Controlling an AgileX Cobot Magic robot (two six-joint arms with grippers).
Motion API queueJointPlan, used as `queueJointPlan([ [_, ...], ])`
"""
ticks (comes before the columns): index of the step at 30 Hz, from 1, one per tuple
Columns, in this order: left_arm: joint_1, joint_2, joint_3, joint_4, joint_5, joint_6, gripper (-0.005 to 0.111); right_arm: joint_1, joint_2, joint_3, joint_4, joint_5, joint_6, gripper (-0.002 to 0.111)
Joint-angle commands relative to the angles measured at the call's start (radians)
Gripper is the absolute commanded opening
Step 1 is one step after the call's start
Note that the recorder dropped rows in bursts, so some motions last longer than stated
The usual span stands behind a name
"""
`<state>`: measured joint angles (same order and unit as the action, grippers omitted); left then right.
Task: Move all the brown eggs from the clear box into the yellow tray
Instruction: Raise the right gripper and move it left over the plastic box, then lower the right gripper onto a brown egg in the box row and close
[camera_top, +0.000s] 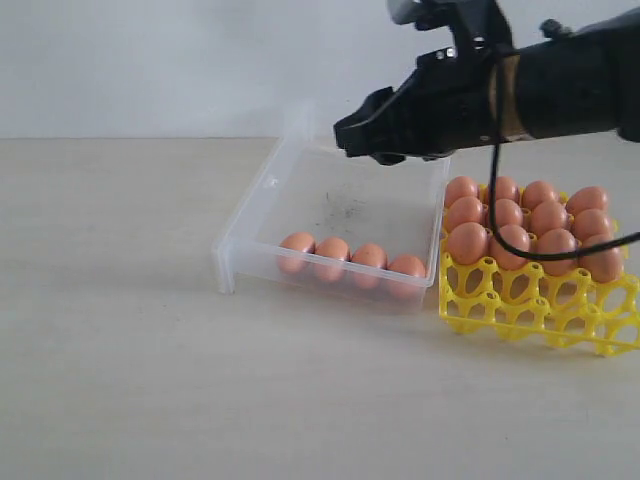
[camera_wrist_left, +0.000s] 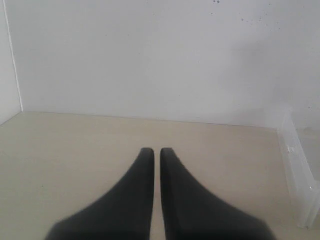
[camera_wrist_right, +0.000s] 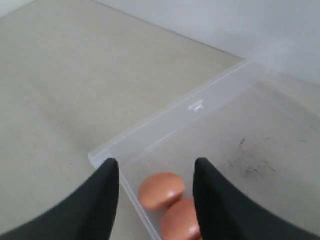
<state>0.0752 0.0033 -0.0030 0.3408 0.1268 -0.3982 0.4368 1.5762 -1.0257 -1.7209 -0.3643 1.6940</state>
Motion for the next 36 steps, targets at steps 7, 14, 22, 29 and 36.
queueJointPlan([
  [7, -0.006, -0.003, 0.003, -0.002, 0.002, -0.001, 0.004, 0.011, 0.294, -0.153, -0.024, -0.021, 0.228, 0.019],
  [14, -0.006, -0.003, 0.003, -0.002, 0.002, -0.001, 0.004, 0.016, 0.252, -0.173, -0.024, 0.314, -0.656, 0.0],
  [22, -0.006, -0.003, 0.003, -0.002, 0.002, -0.001, 0.004, 0.064, 0.272, -0.235, -0.024, 1.08, -1.211, 0.0],
  [29, -0.006, -0.003, 0.003, -0.002, 0.002, -0.001, 0.004, -0.1, 0.382, -0.763, 1.336, 1.426, -1.637, 0.0],
  [36, -0.006, -0.003, 0.003, -0.002, 0.002, -0.001, 0.004, -0.183, 0.47, -0.952, 2.21, 1.585, -2.023, 0.0],
])
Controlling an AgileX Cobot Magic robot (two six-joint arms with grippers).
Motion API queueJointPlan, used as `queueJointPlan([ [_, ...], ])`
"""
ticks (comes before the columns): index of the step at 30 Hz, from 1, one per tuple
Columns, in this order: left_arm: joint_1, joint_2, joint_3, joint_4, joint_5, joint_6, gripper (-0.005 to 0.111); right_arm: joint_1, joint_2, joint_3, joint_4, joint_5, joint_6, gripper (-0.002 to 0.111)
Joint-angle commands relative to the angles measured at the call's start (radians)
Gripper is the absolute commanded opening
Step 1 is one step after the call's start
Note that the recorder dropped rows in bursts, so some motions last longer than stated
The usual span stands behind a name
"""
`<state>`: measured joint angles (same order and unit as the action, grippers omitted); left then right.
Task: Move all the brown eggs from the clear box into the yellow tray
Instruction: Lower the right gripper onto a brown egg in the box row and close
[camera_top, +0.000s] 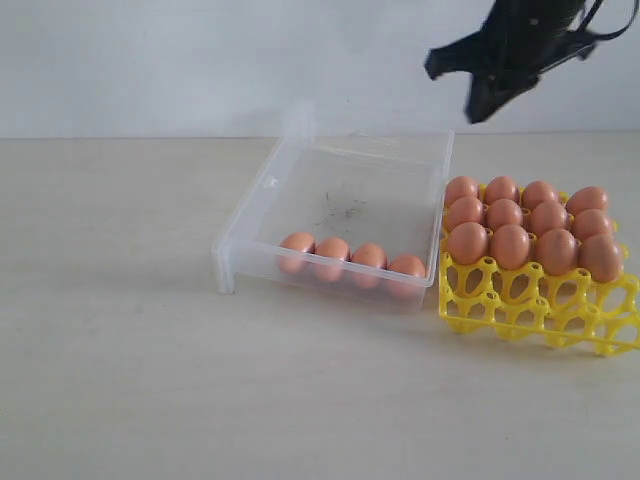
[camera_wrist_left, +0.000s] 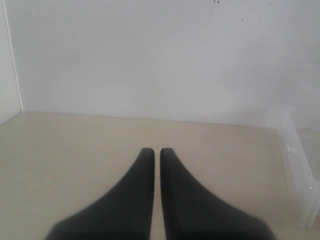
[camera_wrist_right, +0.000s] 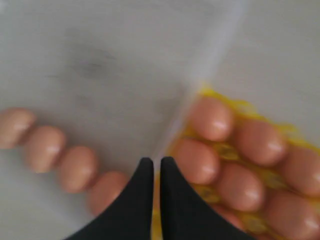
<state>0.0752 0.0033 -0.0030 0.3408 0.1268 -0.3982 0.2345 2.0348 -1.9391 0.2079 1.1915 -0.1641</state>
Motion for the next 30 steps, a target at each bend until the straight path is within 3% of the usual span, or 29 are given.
queueJointPlan([
  [1, -0.006, -0.003, 0.003, -0.002, 0.002, -0.001, 0.004, 0.036, 0.012, -0.038, 0.276, 0.03, -0.169, 0.002],
  [4, -0.006, -0.003, 0.003, -0.002, 0.002, -0.001, 0.004, 0.11, 0.027, -0.038, 0.223, 0.03, -0.162, 0.014],
  [10, -0.006, -0.003, 0.003, -0.002, 0.002, -0.001, 0.004, 0.203, 0.13, -0.038, 0.095, -0.027, 0.107, 0.047],
  [18, -0.006, -0.003, 0.003, -0.002, 0.002, -0.001, 0.004, 0.206, 0.289, -0.038, 0.144, 0.001, 0.183, 0.048],
  [30, -0.006, -0.003, 0.003, -0.002, 0.002, -0.001, 0.004, 0.214, 0.303, -0.038, 0.161, -0.014, 0.218, 0.048],
])
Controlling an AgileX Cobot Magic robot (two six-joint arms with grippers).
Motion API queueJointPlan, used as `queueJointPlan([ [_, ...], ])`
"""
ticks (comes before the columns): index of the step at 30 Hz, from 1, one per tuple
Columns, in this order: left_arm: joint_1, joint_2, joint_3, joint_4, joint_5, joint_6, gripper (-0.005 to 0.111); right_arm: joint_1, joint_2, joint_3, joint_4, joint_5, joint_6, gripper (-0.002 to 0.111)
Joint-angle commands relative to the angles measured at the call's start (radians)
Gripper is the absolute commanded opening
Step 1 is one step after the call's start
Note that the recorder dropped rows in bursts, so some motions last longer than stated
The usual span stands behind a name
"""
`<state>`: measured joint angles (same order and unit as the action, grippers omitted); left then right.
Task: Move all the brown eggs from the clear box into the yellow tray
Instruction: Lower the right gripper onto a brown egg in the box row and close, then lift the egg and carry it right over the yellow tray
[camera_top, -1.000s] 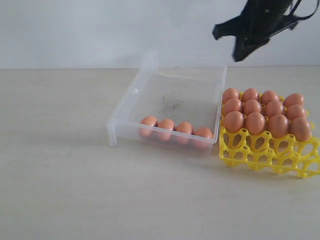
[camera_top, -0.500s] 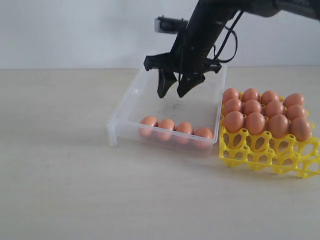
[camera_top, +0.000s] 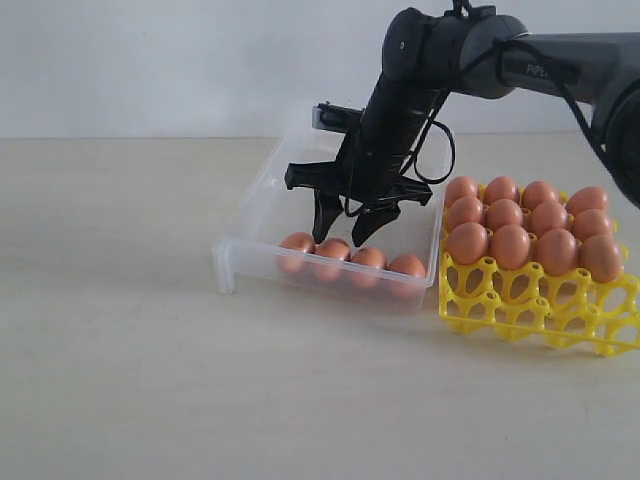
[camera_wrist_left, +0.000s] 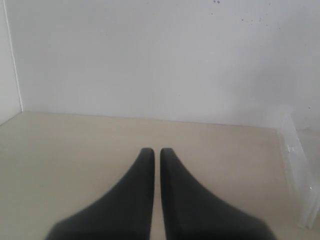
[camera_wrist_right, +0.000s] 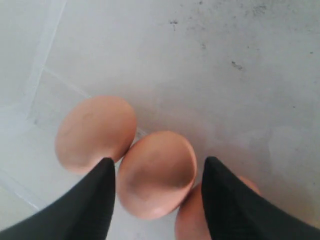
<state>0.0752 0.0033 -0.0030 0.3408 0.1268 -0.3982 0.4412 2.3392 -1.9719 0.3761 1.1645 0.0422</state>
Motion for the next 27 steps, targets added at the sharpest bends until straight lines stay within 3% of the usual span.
queueJointPlan([
  [1, -0.006, -0.003, 0.003, -0.002, 0.002, -0.001, 0.004, 0.012, -0.002, -0.005, -0.014, 0.015, 0.012, 0.048],
  [13, -0.006, -0.003, 0.003, -0.002, 0.002, -0.001, 0.004, 0.038, 0.044, -0.005, -0.047, -0.006, 0.037, 0.045],
  [15, -0.006, -0.003, 0.003, -0.002, 0.002, -0.001, 0.004, 0.038, 0.044, -0.005, -0.049, -0.017, 0.037, 0.037],
  [19, -0.006, -0.003, 0.003, -0.002, 0.002, -0.001, 0.004, 0.038, 0.044, -0.005, -0.053, -0.017, -0.067, 0.0],
  [23, -0.006, -0.003, 0.003, -0.002, 0.002, -0.001, 0.004, 0.038, 0.044, -0.003, -0.079, -0.129, -0.221, 0.0],
  [27, -0.006, -0.003, 0.003, -0.002, 0.002, -0.001, 0.004, 0.038, 0.042, 0.044, -0.055, -0.457, -0.313, 0.0],
])
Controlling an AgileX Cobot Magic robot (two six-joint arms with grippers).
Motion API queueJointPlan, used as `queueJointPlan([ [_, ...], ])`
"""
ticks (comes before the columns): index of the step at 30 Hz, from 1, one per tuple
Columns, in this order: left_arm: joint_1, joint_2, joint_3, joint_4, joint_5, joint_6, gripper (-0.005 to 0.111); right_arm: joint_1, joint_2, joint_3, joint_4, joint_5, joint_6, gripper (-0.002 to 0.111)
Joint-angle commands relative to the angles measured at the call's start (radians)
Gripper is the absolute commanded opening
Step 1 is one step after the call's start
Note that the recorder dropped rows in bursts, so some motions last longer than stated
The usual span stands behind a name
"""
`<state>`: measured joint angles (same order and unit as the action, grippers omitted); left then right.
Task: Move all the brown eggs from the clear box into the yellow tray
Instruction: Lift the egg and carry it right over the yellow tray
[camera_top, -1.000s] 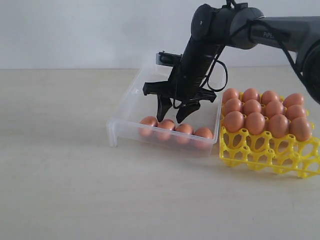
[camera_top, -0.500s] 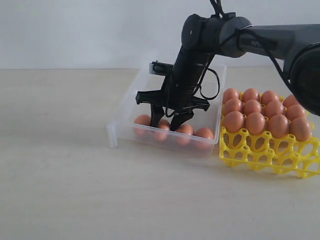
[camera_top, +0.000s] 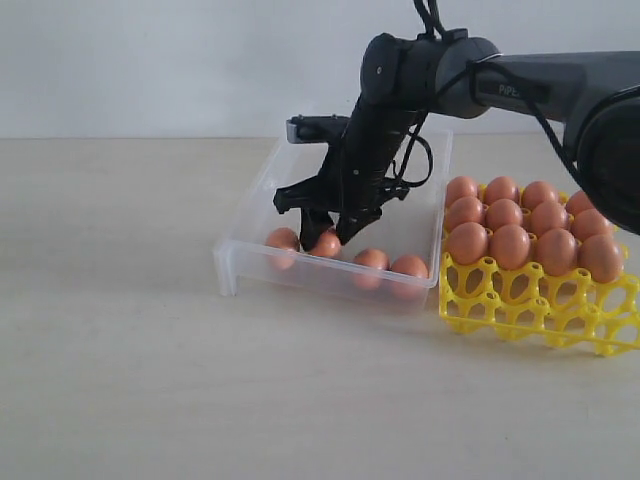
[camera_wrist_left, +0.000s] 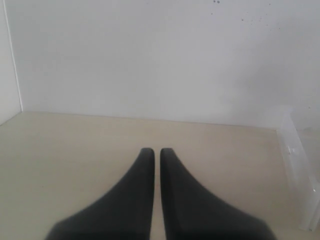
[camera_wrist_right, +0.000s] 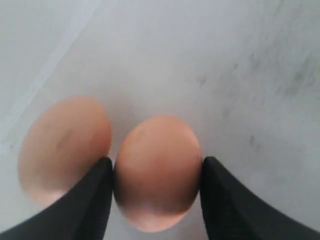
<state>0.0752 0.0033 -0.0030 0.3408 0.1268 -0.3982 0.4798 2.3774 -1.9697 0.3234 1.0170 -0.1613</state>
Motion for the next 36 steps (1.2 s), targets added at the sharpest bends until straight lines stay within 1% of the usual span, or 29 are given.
queueJointPlan([
  [1, -0.006, -0.003, 0.003, -0.002, 0.002, -0.001, 0.004, 0.0, 0.004, 0.066, 0.021, -0.387, -0.142, 0.0],
  [4, -0.006, -0.003, 0.003, -0.002, 0.002, -0.001, 0.004, 0.0, -0.008, 0.156, 0.146, -0.676, -0.279, 0.0],
  [7, -0.006, -0.003, 0.003, -0.002, 0.002, -0.001, 0.004, 0.0, -0.029, 0.267, 0.32, -0.976, -0.403, 0.0],
  [8, -0.006, -0.003, 0.003, -0.002, 0.002, -0.001, 0.004, 0.004, -0.042, 0.344, 0.336, -1.147, -0.419, 0.0],
  [9, -0.006, -0.003, 0.003, -0.002, 0.002, -0.001, 0.004, 0.007, -0.047, 0.371, 0.327, -1.205, -0.417, 0.0],
  [10, -0.006, -0.003, 0.003, -0.002, 0.0, -0.001, 0.004, 0.008, -0.055, 0.439, 0.218, -1.325, -0.343, 0.0],
  [11, -0.006, -0.003, 0.003, -0.002, 0.0, -0.001, 0.004, 0.008, -0.062, 0.475, 0.119, -1.378, -0.258, 0.0],
  [13, -0.006, -0.003, 0.003, -0.002, 0.0, -0.001, 0.004, 0.004, -0.071, 0.569, -0.22, -1.569, 0.055, 0.0],
  [15, -0.006, -0.003, 0.003, -0.002, 0.0, -0.001, 0.004, -0.022, -0.072, 0.648, -0.54, -1.85, 0.345, 0.0],
  [17, -0.006, -0.003, 0.003, -0.002, 0.0, -0.001, 0.004, -0.064, -0.077, 0.71, -0.694, -2.09, 0.473, 0.0],
  [20, -0.006, -0.003, 0.003, -0.002, 0.0, -0.001, 0.004, -0.114, -0.12, 0.776, -0.749, -2.134, 0.477, 0.0],
  [22, -0.006, -0.003, 0.003, -0.002, 0.0, -0.001, 0.004, -0.15, -0.162, 0.863, -0.779, -2.238, 0.49, 0.0],
  [24, -0.006, -0.003, 0.003, -0.002, 0.002, -0.001, 0.004, -0.181, -0.237, 0.96, -0.785, -2.238, 0.506, 0.0],
  [26, -0.006, -0.003, 0.003, -0.002, 0.002, -0.001, 0.004, -0.209, -0.339, 1.11, -0.803, -2.238, 0.499, 0.0],
  [31, -0.006, -0.003, 0.003, -0.002, 0.002, -0.001, 0.004, -0.271, -0.483, 1.355, -0.805, -2.238, 0.451, 0.0],
  [33, -0.006, -0.003, 0.003, -0.002, 0.002, -0.001, 0.004, -0.318, -0.539, 1.477, -0.814, -2.238, 0.435, 0.0],
  [34, -0.006, -0.003, 0.003, -0.002, 0.002, -0.001, 0.004, -0.352, -0.562, 1.542, -0.854, -2.238, 0.418, 0.0],
  [36, -0.006, -0.003, 0.003, -0.002, 0.002, -0.001, 0.004, -0.404, -0.575, 1.594, -0.969, -2.238, 0.416, 0.0],
])
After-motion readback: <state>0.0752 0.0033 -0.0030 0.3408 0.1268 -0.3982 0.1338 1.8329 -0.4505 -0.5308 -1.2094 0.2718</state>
